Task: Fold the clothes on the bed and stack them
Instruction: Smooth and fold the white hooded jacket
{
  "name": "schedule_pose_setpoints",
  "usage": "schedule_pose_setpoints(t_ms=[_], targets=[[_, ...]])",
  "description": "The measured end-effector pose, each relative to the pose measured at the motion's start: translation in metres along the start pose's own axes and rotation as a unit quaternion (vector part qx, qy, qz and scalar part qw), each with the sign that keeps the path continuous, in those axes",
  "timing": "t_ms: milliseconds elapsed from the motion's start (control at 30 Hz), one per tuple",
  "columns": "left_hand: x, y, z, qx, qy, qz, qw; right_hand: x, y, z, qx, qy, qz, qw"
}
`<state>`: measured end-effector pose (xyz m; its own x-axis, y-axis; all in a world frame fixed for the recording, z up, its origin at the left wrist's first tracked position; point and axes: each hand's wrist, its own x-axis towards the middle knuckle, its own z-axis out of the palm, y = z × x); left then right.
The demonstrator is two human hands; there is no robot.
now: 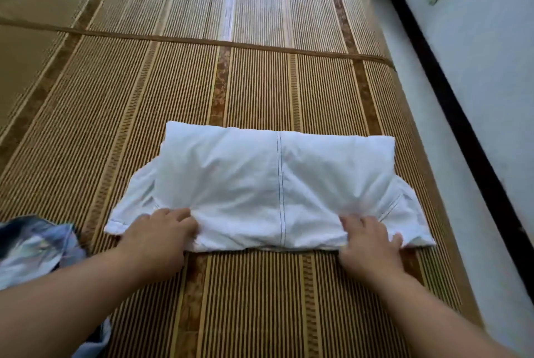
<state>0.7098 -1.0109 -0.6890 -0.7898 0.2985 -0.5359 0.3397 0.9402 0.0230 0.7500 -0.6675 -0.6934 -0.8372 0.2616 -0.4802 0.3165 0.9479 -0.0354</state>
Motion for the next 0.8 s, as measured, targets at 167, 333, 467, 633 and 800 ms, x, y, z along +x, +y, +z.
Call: schedule_pose_setpoints(t_ms=[167,333,467,633,800], targets=[[0.046,0.023,-0.027,-0.108,0.264,0.041,0.958,0.032,-0.056,-0.019,0.168,0.197,-0.065,0.964],[0.116,0.038,-0.03,-0.029,0.143,0.004,0.989,0.096,-0.067,-0.016,0.005,0.081,-0.047,0.996],[0.134,0.001,0.001,-0.025,0.097,-0.054,0.994,0.117,-0.006,-0.005,-0.027,0.044,0.055,0.997],[0.144,-0.005,-0.011,-0.04,0.071,-0.036,0.996,0.117,0.0,-0.012,0.049,-0.003,0.071,0.996],[0.109,-0.003,-0.006,-0.035,0.116,0.083,0.989,0.07,-0.057,0.009,0.091,0.079,-0.08,0.989]])
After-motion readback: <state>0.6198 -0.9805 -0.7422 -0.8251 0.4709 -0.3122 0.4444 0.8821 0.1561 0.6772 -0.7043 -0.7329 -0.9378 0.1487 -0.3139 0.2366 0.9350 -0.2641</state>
